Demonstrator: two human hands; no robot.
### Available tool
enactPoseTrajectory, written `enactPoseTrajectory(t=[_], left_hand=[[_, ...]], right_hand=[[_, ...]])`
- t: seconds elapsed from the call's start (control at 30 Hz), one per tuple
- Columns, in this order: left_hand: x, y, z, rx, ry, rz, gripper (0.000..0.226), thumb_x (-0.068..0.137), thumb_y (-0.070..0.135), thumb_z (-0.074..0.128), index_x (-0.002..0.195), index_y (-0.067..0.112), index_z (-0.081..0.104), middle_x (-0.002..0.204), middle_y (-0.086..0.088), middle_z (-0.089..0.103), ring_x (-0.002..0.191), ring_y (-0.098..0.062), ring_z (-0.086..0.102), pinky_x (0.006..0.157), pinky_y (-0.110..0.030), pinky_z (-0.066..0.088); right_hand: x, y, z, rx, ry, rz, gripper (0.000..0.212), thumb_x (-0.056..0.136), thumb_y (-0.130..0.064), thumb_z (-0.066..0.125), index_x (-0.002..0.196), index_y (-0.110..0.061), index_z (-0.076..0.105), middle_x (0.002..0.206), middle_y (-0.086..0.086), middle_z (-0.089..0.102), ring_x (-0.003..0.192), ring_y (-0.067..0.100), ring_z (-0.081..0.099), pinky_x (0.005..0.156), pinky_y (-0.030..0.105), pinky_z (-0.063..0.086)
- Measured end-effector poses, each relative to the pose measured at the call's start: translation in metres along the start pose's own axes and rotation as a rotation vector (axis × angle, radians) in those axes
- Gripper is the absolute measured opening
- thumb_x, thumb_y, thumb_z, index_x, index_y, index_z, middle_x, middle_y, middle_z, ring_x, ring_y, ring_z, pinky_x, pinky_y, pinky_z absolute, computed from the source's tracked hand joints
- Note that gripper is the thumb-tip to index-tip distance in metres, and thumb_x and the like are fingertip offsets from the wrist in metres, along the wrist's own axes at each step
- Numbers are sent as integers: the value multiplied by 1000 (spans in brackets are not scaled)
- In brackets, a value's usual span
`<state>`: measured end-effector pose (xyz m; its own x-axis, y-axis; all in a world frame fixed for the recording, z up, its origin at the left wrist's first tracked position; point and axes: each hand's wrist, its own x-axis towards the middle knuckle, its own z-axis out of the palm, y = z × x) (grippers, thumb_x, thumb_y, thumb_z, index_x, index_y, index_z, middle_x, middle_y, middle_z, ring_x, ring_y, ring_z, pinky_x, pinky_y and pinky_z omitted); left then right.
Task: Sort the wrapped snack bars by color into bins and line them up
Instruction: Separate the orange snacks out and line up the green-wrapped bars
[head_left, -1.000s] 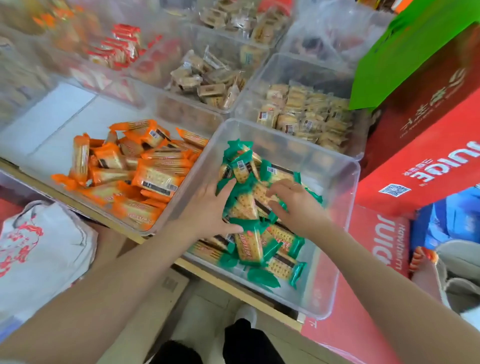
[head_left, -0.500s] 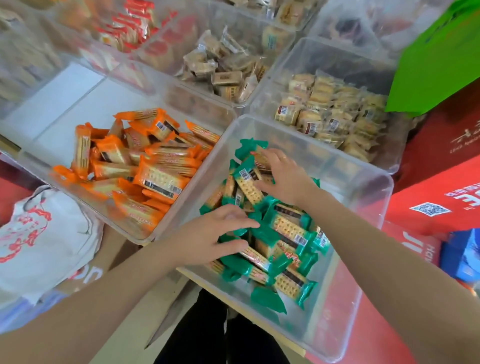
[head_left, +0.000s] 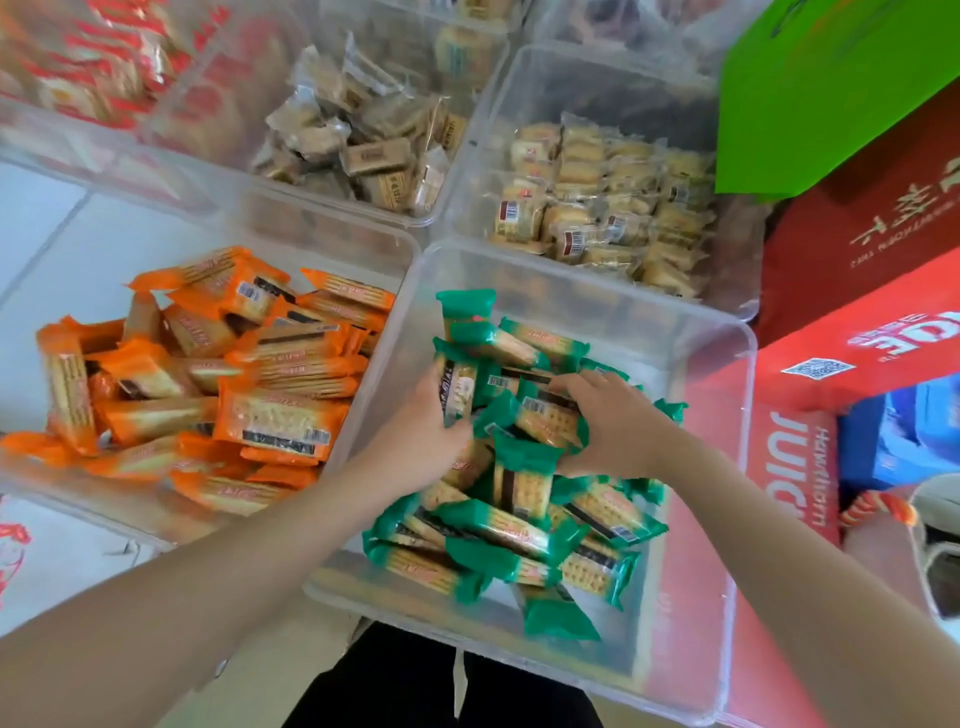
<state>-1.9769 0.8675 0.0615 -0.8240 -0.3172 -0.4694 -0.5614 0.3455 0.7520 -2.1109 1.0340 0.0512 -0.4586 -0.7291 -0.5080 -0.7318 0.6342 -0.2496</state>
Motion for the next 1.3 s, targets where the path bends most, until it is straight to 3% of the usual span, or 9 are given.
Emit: enactPoseTrajectory(t=[0.13,0.23,0.4,0.53,0.67,0.97,1.03,1.1,1.3], left_hand=[[12,-13,4,-3,10,-47,39,85,28,59,121,29,44,113,5,54,109,-15,52,98,-41,43],[15,-13,7,59,-3,-65,37,86,35,59,119,26,47,113,2,49,110,-18,50,93,-31,40],[13,-5,18,116,-16,1,69,90,39,53,147,21,17,144,1,29,129,-16,35,102,-28,32],[18,6,22,-37,-31,12,72,85,25,65,144,25,22,129,11,40,124,-10,40,98,-25,33],[19,6,22,118,-124,32,76,84,14,66,145,30,23,150,6,29,134,-14,34,108,-29,29],[0,18,-3,468,-608,96,67,89,2,49,133,45,22,122,7,49,75,0,50,55,-9,37],[2,21,-7,487,-590,82,72,91,8,48,139,45,10,121,1,52,69,2,53,53,-6,36],[5,23,-12,425,-489,88,74,93,15,50,144,40,2,140,2,41,101,2,54,78,-8,38],[32,33,-25,613,-63,310,48,95,21,45,141,24,33,148,8,27,128,-8,34,98,-22,31]], right_hand=[[-18,0,-4,15,-56,-39,89,67,-48,73,139,-22,28,130,4,43,118,25,37,101,35,32],[-29,2,-3,20,-164,-124,90,73,-48,72,145,-22,25,138,4,40,123,23,38,106,34,29],[-41,-2,2,91,-260,-220,84,79,-53,65,146,-18,29,153,-2,24,140,13,19,112,22,12],[-33,6,-10,353,158,-111,53,82,-44,66,120,-8,60,122,5,59,112,19,54,96,19,37],[-16,19,-14,360,429,52,31,91,-18,58,119,-5,59,120,11,58,108,25,56,90,24,38],[25,23,-19,218,153,121,47,96,-28,47,138,-9,37,138,14,46,124,31,44,101,37,37],[31,19,-19,198,114,146,45,95,-29,47,134,-7,41,132,15,48,120,32,47,97,38,40],[33,15,-18,174,82,164,44,94,-32,47,130,-7,43,126,14,48,115,32,49,94,39,43],[27,4,-8,111,87,159,46,93,-34,43,135,-15,40,126,9,48,114,32,50,93,39,42]])
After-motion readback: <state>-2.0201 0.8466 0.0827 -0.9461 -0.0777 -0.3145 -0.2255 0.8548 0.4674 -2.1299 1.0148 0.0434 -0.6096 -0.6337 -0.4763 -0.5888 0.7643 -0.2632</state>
